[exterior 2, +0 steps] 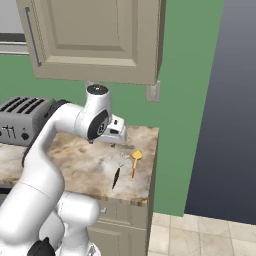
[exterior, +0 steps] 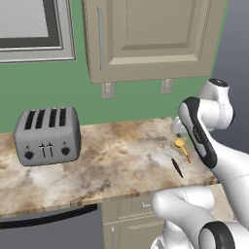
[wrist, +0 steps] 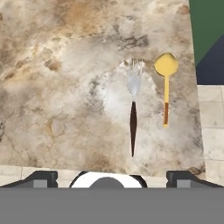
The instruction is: Take the fork and place it on the left side of the plate. Then take the spoon and place it on the right side of the plate. Make sure they're directly next to the plate.
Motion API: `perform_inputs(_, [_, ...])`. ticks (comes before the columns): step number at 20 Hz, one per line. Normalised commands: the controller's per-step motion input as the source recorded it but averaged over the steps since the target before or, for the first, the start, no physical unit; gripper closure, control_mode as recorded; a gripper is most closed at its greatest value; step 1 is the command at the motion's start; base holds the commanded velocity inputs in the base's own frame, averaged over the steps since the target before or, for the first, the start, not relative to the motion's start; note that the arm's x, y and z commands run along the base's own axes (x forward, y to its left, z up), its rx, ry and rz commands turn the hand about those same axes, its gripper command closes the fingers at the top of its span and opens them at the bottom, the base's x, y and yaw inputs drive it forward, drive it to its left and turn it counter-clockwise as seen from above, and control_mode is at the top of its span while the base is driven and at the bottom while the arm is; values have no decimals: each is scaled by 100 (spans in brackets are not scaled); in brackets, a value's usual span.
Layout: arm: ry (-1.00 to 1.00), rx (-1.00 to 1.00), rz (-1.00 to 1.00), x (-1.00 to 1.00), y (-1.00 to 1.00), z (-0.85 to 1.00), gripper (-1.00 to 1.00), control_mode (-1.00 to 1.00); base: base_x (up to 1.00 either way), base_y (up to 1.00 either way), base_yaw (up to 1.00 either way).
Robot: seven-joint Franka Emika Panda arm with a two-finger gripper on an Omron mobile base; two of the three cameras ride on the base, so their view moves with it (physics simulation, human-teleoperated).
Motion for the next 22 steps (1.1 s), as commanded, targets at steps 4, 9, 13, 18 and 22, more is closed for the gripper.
perform_inputs(4, [0,0,0,21,0,-48,-100,-100,0,0,0])
perform_inputs(9, [1,0,0,29,-2,-65,-100,-100,0,0,0])
perform_inputs(13, [3,0,0,30,-10,-70,-100,-100,0,0,0])
perform_inputs(18, [0,0,0,22,-6,-68,-100,-100,0,0,0])
perform_inputs(22, [0,0,0,22,-2,-48,-100,-100,0,0,0])
